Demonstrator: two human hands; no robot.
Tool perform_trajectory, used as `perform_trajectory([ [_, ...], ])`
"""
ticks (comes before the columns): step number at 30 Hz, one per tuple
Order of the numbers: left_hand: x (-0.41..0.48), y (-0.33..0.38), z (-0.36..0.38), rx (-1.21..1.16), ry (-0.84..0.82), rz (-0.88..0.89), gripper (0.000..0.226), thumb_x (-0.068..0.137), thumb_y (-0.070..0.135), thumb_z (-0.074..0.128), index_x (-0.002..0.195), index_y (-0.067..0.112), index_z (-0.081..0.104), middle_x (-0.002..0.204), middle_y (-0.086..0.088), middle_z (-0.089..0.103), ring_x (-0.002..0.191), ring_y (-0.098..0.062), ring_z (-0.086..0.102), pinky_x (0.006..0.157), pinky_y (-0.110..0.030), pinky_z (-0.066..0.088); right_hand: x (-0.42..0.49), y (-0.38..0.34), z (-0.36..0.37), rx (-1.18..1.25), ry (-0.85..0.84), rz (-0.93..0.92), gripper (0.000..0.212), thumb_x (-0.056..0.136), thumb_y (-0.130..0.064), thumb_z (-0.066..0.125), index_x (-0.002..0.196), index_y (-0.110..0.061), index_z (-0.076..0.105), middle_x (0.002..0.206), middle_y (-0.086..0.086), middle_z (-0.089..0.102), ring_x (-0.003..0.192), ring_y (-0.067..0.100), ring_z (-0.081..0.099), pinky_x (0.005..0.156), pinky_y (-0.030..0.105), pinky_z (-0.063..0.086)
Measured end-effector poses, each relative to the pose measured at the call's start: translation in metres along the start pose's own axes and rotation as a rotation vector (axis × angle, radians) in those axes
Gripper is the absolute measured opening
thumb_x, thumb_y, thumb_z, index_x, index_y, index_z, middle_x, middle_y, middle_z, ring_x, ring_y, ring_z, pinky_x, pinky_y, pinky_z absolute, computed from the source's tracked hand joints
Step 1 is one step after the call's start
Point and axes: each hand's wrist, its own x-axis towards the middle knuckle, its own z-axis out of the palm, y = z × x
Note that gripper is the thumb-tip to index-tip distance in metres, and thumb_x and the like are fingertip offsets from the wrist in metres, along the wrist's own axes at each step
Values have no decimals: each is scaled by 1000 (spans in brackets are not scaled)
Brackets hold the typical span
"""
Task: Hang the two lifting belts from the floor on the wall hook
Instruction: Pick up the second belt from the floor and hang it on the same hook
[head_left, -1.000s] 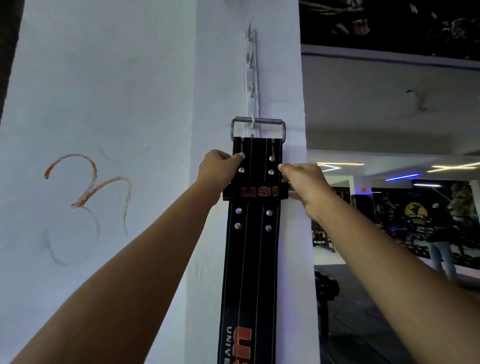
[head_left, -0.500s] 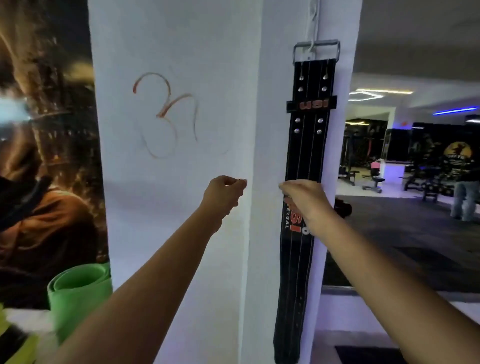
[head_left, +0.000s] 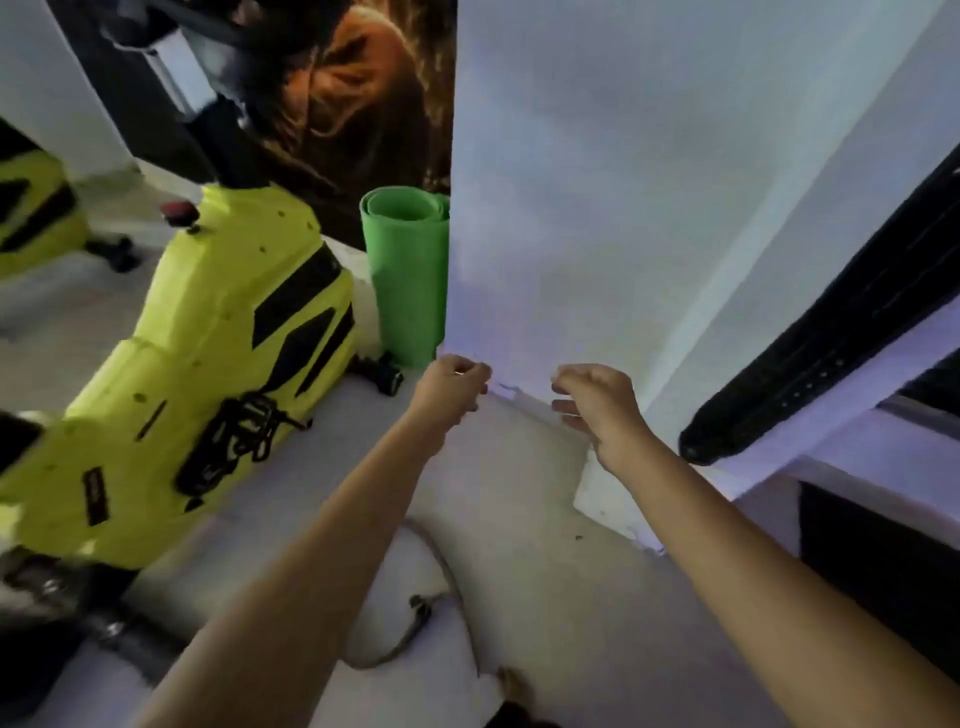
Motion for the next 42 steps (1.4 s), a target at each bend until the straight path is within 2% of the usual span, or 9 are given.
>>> perform_trajectory([
  [9,61,-194,-5,9,148,-417,23,92,19,46,70,17,50,78,-3,59,58,-15,52,48,-22,38,79,172,105,-91,-226,333,20,82,-10,57,64,-18,53,67,6,53,58,18,49,54,25,36],
  [14,85,-343,18,-8,164,-581,11,89,20,51,92,12,59,93,-10,63,83,-27,60,67,-29,40,131,301,153,-144,-299,454,18,83,-10,57,67,-18,55,64,4,52,57,17,47,50,24,37],
  [20,117,-546,75,74,185,-769,27,85,13,60,109,3,60,110,-20,64,101,-36,60,83,-35,48,181,504,198,-196,-325,572,19,78,-5,58,62,-16,55,62,4,50,57,18,45,48,24,34],
  [23,131,-627,105,243,87,-760,35,88,15,57,120,3,54,120,-19,61,111,-35,57,88,-32,45,194,590,211,-222,-358,589,26,78,-4,57,56,-16,49,60,5,43,55,17,37,48,24,30],
  [28,153,-722,134,789,-203,-670,47,92,25,49,136,13,38,134,-14,50,122,-35,49,97,-41,41,206,678,225,-232,-339,655,27,83,-8,57,59,-18,52,61,4,49,55,16,44,55,29,38],
  [31,162,-737,136,824,-197,-653,33,95,12,37,126,10,46,124,-17,56,114,-38,55,91,-45,45,211,691,230,-167,-323,673,28,85,-6,56,61,-18,51,58,3,45,50,14,40,44,22,34],
  [34,159,-714,125,858,-180,-603,29,96,8,33,119,6,50,116,-20,61,106,-40,59,87,-44,46,207,669,224,-179,-337,670,27,85,-9,58,60,-18,52,63,7,50,52,16,43,47,22,36],
  [37,146,-662,108,822,-179,-555,25,96,9,34,115,6,50,109,-20,64,100,-39,60,80,-41,46,196,623,208,-130,-328,697,21,86,-10,56,67,-17,53,61,5,47,51,14,40,40,17,34],
  [42,122,-525,77,642,-94,-454,27,94,11,39,117,7,52,108,-20,64,100,-39,59,81,-40,46,159,516,183,-62,-326,718,9,85,-19,60,85,-14,52,69,2,50,57,15,44,53,25,38],
])
